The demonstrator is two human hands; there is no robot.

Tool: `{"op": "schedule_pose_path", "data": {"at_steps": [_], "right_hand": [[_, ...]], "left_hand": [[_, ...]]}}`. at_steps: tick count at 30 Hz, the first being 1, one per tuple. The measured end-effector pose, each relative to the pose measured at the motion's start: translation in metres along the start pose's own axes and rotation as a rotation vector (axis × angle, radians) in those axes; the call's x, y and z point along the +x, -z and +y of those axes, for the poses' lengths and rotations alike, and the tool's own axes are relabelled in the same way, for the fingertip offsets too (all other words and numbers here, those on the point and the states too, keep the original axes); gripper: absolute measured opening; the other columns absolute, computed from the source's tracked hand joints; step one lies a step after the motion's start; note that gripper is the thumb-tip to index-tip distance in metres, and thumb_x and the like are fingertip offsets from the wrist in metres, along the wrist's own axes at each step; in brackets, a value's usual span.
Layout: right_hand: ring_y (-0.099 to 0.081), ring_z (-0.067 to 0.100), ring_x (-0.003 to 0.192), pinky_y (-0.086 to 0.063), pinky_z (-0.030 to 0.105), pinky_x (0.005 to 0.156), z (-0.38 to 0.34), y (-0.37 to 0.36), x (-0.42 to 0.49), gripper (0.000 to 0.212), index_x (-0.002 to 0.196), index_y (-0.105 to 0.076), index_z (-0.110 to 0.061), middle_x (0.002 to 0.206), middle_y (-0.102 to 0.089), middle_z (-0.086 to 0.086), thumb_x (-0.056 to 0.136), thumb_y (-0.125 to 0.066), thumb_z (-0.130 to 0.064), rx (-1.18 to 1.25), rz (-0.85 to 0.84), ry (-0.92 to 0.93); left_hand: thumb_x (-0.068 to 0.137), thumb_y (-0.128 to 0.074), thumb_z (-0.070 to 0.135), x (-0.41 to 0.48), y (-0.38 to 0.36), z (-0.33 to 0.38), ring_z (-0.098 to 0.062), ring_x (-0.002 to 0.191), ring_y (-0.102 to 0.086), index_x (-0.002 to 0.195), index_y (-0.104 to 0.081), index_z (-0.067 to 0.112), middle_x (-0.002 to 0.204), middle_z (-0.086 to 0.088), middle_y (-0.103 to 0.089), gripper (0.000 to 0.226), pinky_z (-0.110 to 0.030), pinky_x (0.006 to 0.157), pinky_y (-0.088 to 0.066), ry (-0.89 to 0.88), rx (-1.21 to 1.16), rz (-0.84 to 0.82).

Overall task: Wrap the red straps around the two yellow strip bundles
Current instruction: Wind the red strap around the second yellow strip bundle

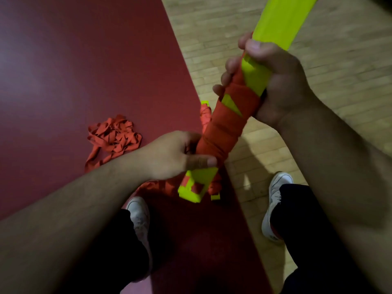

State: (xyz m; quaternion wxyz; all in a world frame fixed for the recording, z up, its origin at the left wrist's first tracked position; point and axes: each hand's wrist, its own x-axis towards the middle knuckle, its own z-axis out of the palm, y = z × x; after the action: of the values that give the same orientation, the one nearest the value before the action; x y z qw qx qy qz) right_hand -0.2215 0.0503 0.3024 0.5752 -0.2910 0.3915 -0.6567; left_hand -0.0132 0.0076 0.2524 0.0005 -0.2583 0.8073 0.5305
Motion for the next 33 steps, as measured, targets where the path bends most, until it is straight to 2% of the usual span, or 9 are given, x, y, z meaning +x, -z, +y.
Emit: {"op": "schedule_pose_path", "data": {"at_steps": [4, 8, 14, 18, 21, 23, 26, 30, 33], "right_hand": [[-0.060, 0.028, 0.061, -0.054, 0.042, 0.064, 0.005, -0.010, 0.012, 0.012, 0.081, -0.059, -0.007, 0.066, -0.056, 0.013, 0.089, -0.068, -0.012, -0.114, 0.511, 0.136], [-0.062, 0.025, 0.059, -0.058, 0.040, 0.060, 0.009, -0.009, 0.013, 0.017, 0.088, -0.060, -0.006, 0.066, -0.056, 0.009, 0.086, -0.072, -0.018, -0.154, 0.751, 0.195], [-0.062, 0.031, 0.072, -0.053, 0.044, 0.068, 0.001, -0.010, 0.011, 0.012, 0.091, -0.055, -0.004, 0.076, -0.056, 0.016, 0.091, -0.062, -0.015, -0.083, 0.453, 0.221], [-0.069, 0.031, 0.086, -0.057, 0.047, 0.083, -0.007, -0.001, 0.008, 0.039, 0.115, -0.053, -0.002, 0.098, -0.058, 0.017, 0.085, -0.069, -0.021, -0.103, 0.167, 0.220], [-0.070, 0.028, 0.091, -0.055, 0.047, 0.086, 0.001, 0.001, 0.003, 0.064, 0.118, -0.061, -0.004, 0.102, -0.066, 0.013, 0.069, -0.086, -0.036, -0.031, -0.061, 0.054], [-0.070, 0.028, 0.088, -0.056, 0.046, 0.087, 0.012, -0.003, -0.002, 0.045, 0.108, -0.069, -0.012, 0.095, -0.071, 0.011, 0.074, -0.080, -0.038, 0.043, -0.161, -0.055], [-0.069, 0.018, 0.072, -0.059, 0.036, 0.075, 0.013, -0.008, -0.003, 0.025, 0.079, -0.074, -0.012, 0.077, -0.069, 0.003, 0.091, -0.056, -0.025, 0.012, -0.085, -0.117], [-0.066, 0.022, 0.065, -0.057, 0.039, 0.068, 0.000, -0.003, 0.008, 0.014, 0.090, -0.056, -0.008, 0.076, -0.065, 0.007, 0.082, -0.060, -0.019, -0.116, 0.108, 0.009], [-0.066, 0.026, 0.064, -0.055, 0.043, 0.069, -0.004, 0.002, 0.010, 0.009, 0.087, -0.057, -0.010, 0.077, -0.063, 0.010, 0.082, -0.062, -0.015, -0.203, 0.190, 0.105]], "left_hand": [[0.087, -0.047, 0.068, 0.005, -0.009, -0.002, -0.019, 0.075, -0.062, 0.093, -0.054, 0.024, 0.078, 0.004, -0.064, 0.046, -0.037, 0.065, -0.047, 0.124, 0.408, 0.255], [0.071, -0.048, 0.086, 0.002, -0.018, 0.000, -0.017, 0.069, -0.049, 0.089, -0.043, 0.033, 0.079, 0.007, -0.053, 0.057, -0.034, 0.057, -0.034, 0.112, 0.598, 0.364], [0.074, -0.077, 0.052, 0.002, -0.005, 0.001, -0.010, 0.057, -0.054, 0.084, -0.061, 0.026, 0.062, 0.004, -0.059, 0.032, -0.028, 0.051, -0.036, -0.050, 0.433, 0.357], [0.078, -0.080, 0.044, -0.006, 0.002, 0.009, 0.000, 0.053, -0.053, 0.078, -0.063, 0.027, 0.061, 0.009, -0.061, 0.024, -0.021, 0.052, -0.037, -0.128, 0.214, 0.151], [0.077, -0.078, 0.043, -0.011, 0.000, 0.015, -0.015, 0.068, -0.068, 0.084, -0.071, 0.022, 0.073, 0.001, -0.072, 0.023, -0.032, 0.062, -0.052, -0.117, -0.030, -0.024], [0.076, -0.074, 0.046, -0.011, -0.001, 0.013, -0.034, 0.082, -0.071, 0.091, -0.073, 0.013, 0.085, -0.011, -0.075, 0.036, -0.049, 0.074, -0.056, -0.112, -0.103, -0.097], [0.077, -0.069, 0.055, -0.010, -0.001, 0.010, -0.034, 0.084, -0.071, 0.099, -0.070, 0.010, 0.089, -0.016, -0.074, 0.050, -0.051, 0.075, -0.055, -0.060, -0.079, -0.141], [0.080, -0.065, 0.067, -0.008, 0.006, 0.004, 0.002, 0.064, -0.058, 0.088, -0.061, 0.033, 0.073, 0.012, -0.065, 0.035, -0.020, 0.057, -0.042, -0.018, 0.198, -0.022], [0.090, -0.064, 0.050, -0.006, 0.009, -0.001, -0.001, 0.055, -0.049, 0.072, -0.049, 0.031, 0.060, 0.012, -0.053, 0.030, -0.016, 0.051, -0.032, 0.023, 0.306, 0.041]]}}
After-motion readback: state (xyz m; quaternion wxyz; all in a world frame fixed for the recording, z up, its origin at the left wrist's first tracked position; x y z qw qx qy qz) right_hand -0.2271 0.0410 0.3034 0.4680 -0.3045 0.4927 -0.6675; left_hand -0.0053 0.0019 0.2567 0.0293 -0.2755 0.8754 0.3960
